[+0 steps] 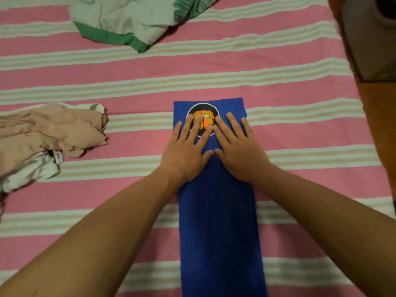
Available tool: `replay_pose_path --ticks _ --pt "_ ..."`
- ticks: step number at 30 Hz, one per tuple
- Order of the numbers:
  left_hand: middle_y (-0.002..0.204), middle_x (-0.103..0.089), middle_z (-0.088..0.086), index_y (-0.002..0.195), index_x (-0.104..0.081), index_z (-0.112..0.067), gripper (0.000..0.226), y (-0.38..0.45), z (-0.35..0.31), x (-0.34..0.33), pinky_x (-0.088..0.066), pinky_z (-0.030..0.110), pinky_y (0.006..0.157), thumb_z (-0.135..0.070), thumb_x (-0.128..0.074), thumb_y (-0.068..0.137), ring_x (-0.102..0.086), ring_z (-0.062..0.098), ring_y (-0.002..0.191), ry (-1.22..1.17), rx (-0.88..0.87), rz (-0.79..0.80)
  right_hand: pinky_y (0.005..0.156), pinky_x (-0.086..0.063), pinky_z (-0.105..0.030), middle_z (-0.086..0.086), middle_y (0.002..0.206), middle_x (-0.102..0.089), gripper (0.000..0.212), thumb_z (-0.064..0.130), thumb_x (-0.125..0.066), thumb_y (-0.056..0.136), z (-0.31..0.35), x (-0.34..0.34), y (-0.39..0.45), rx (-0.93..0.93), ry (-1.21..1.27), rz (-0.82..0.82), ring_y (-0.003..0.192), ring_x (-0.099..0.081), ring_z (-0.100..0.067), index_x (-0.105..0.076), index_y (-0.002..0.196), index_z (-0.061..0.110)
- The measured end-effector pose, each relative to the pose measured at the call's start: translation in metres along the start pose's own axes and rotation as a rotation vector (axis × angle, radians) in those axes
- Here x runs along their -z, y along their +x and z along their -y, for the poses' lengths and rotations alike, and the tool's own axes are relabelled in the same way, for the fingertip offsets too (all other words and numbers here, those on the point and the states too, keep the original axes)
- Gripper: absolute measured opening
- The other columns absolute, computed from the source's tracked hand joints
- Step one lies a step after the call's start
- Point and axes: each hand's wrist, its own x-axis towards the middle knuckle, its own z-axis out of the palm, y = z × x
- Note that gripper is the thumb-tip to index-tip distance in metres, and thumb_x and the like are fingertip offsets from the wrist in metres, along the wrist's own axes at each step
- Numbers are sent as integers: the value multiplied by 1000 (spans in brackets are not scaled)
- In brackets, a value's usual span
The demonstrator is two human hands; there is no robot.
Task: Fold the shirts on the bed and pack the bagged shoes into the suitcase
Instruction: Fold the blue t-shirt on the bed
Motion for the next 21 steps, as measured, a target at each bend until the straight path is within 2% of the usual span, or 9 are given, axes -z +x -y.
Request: replay_pose_path --ticks 3,6,9,11,14,17,19,21 --pt "170 -4 10 162 -16 -14 80 -86 -18 -13 -3 50 127 -64 -26 100 4 32 157 -6 -289 59 124 -14 -49 -12 165 -22 72 49 -42 100 22 -5 -91 335 71 72 153 -17 -33 -30 156 8" --pt "169 -5 11 163 -14 -19 86 -199 -31 -49 -2 51 126 -70 -36 96 2 33 157 -2 -610 145 123 -9 -49 -12 166 -15 79 62 -44 96 34 -16 -204 572 80 226 154 -11 -33 -28 158 16" --pt "169 -1 11 163 -9 -22 100 -272 -46 -80 -2 52 124 -63 -58 86 2 36 156 72 -765 157 123 -5 -51 -11 168 -7 88 66 -48 90 42 -26 -265 721 66 287 154 -4 -37 -19 160 22" --pt "169 -1 13 163 -10 -26 96 -285 -58 -89 -2 53 124 -44 -65 86 -3 39 154 107 -767 106 123 -8 -50 -9 168 -8 83 50 -56 92 54 -31 -281 816 60 249 154 -7 -36 -18 161 23" --pt "166 -25 11 159 -29 -28 73 -288 -73 -84 -14 56 125 -25 -49 89 -23 40 151 63 -751 2 122 -15 -47 -6 166 -22 63 30 -44 98 71 -31 -291 841 88 152 152 -21 -34 -28 158 20" --pt "161 -36 10 155 -39 -23 74 -289 -80 -70 -23 52 123 -29 -48 82 -31 36 149 -38 -652 29 119 -22 -47 -7 159 -37 60 25 -42 94 80 -22 -290 720 172 159 147 -34 -33 -41 153 16" --pt "160 -37 10 155 -37 -20 74 -297 -77 -60 -21 47 123 -27 -52 83 -31 32 150 -173 -547 54 116 -28 -45 -7 154 -46 55 21 -43 93 80 -8 -292 567 333 161 142 -42 -32 -51 146 15" --pt "158 -42 3 153 -43 -21 63 -311 -73 -44 -18 42 125 -25 -56 91 -30 24 151 -378 -419 61 112 -35 -42 -7 147 -54 51 16 -41 93 79 14 -298 470 515 135 135 -50 -28 -59 140 13"
